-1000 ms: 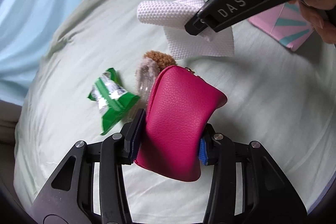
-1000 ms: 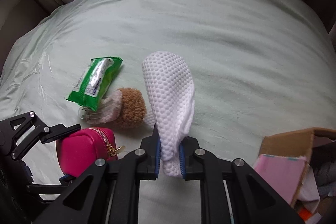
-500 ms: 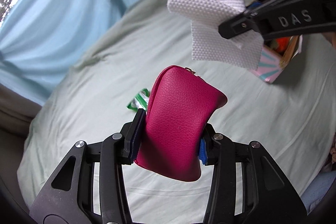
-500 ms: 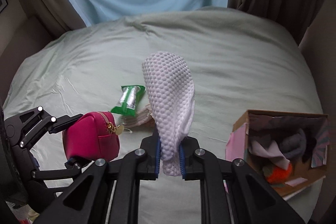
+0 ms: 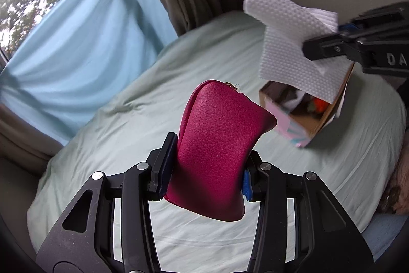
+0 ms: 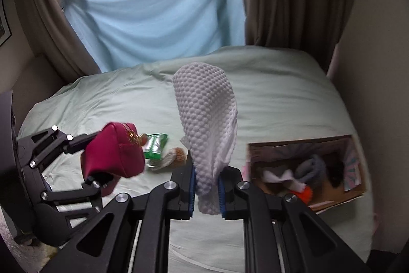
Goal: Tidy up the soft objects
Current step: 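Lift and carry the pouch and towel with both tools over the box, then open both tools to drop the pouch and towel into the box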
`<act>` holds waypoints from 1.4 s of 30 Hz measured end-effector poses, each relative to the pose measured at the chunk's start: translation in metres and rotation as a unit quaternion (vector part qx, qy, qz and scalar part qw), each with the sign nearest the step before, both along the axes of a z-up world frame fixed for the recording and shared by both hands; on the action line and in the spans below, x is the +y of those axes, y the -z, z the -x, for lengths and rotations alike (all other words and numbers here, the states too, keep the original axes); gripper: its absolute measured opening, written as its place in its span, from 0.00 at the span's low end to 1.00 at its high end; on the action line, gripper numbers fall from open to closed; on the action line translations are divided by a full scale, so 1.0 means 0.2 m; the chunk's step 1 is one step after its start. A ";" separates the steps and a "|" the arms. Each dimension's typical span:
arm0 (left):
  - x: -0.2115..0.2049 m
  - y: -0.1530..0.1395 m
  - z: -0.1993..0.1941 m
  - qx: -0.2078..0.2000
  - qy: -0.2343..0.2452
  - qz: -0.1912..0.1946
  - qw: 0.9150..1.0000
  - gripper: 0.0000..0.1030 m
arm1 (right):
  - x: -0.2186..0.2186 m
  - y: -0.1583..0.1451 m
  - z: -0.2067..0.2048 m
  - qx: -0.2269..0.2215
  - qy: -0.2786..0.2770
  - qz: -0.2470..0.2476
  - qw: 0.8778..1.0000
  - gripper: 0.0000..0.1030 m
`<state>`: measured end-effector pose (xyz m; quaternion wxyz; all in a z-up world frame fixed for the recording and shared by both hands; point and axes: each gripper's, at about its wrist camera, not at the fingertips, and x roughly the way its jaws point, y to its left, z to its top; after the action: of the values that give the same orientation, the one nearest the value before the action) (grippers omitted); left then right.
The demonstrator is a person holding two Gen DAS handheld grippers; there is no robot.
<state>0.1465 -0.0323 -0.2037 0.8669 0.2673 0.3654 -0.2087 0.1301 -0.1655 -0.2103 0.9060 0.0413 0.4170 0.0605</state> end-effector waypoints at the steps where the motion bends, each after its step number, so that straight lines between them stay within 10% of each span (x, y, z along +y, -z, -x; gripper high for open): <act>1: -0.03 -0.02 0.00 0.000 -0.005 0.003 1.000 0.39 | -0.05 -0.02 0.02 -0.003 -0.001 0.002 1.000 0.13; 16: -0.70 0.03 -0.09 0.036 -0.078 0.040 0.996 0.39 | -0.85 0.02 0.02 0.018 -0.013 0.015 1.000 0.13; 42: -1.47 0.87 -0.44 0.209 -0.058 -0.033 0.976 0.39 | -1.46 0.81 -0.36 0.210 0.028 -0.013 0.977 0.13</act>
<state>0.2346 -0.3272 -0.3784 0.7727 0.2247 0.5601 -0.1970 0.2018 -0.4581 -0.3728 0.7991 0.0765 0.5955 0.0301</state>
